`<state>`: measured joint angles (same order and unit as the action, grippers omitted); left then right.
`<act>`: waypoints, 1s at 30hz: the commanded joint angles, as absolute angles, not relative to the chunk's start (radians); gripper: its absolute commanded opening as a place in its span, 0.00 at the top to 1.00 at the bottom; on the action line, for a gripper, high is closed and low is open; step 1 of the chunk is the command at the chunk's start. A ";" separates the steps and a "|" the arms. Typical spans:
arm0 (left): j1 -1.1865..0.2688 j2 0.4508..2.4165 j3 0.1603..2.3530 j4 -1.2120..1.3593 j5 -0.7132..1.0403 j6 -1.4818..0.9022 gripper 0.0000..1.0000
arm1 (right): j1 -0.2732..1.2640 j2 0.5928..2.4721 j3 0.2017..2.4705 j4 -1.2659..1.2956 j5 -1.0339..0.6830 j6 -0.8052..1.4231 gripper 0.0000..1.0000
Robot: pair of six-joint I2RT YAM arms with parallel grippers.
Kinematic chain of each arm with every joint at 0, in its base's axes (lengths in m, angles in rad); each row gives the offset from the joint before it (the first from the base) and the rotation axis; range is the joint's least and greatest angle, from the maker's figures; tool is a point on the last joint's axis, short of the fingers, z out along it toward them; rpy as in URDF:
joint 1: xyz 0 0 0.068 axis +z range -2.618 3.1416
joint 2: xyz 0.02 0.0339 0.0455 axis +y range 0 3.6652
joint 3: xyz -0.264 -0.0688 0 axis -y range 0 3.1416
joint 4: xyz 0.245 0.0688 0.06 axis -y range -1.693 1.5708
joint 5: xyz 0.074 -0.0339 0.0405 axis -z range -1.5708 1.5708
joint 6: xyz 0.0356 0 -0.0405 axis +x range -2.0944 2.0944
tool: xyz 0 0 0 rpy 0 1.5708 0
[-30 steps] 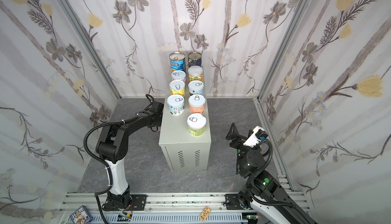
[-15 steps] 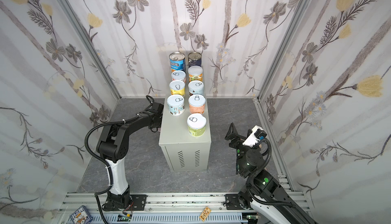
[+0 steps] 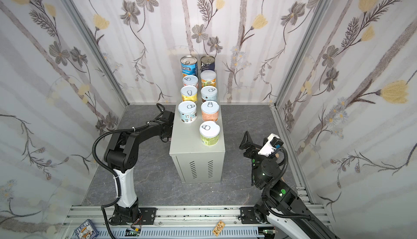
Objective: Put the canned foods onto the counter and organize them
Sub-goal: 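Close the left gripper on the pink-labelled can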
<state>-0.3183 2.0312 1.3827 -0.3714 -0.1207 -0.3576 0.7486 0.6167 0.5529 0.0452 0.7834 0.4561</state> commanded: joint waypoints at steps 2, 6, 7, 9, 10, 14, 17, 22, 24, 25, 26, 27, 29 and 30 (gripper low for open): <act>-0.318 2.014 1.383 -0.362 -0.144 -0.327 0.31 | 0.748 0.634 0.567 0.046 0.776 0.470 0.00; -0.318 1.989 1.365 -0.351 -0.149 -0.322 0.43 | 0.747 0.651 0.581 0.046 0.742 0.456 0.00; -0.318 1.982 1.359 -0.345 -0.149 -0.321 0.45 | 0.747 0.655 0.586 0.047 0.724 0.448 0.00; -0.318 1.964 1.346 -0.340 -0.150 -0.317 0.50 | 0.747 0.665 0.594 0.061 0.676 0.422 0.00; -0.318 1.957 1.342 -0.340 -0.151 -0.314 0.53 | 0.748 0.669 0.599 0.066 0.658 0.415 0.00; -0.318 1.917 1.319 -0.343 -0.150 -0.302 0.67 | 0.747 0.692 0.603 0.103 0.629 0.394 0.00; -0.318 1.890 1.308 -0.354 -0.136 -0.290 0.82 | 0.746 0.698 0.607 0.124 0.629 0.385 0.00; -0.319 1.836 1.269 -0.343 -0.115 -0.306 1.00 | 0.748 0.705 0.614 0.138 0.626 0.370 0.00; -0.319 1.810 1.248 -0.335 -0.117 -0.314 1.00 | 0.748 0.706 0.615 0.137 0.628 0.367 0.00; -0.319 1.801 1.241 -0.334 -0.118 -0.316 1.00 | 0.747 0.707 0.616 0.137 0.629 0.367 0.00; -0.319 1.790 1.233 -0.334 -0.120 -0.316 1.00 | 0.748 0.708 0.614 0.137 0.630 0.367 0.00; -0.319 1.777 1.228 -0.334 -0.121 -0.316 1.00 | 0.748 0.709 0.616 0.138 0.630 0.364 0.00; -0.319 1.749 1.218 -0.340 -0.120 -0.310 1.00 | 0.748 0.711 0.621 0.139 0.630 0.355 0.00; -0.319 1.735 1.216 -0.348 -0.120 -0.307 1.00 | 0.747 0.710 0.625 0.138 0.630 0.349 0.00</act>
<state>-0.3191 1.7683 1.2201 -0.3779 -0.1139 -0.2996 0.7479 0.7063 0.6113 0.1001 0.6350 0.3721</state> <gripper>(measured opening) 0.730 0.996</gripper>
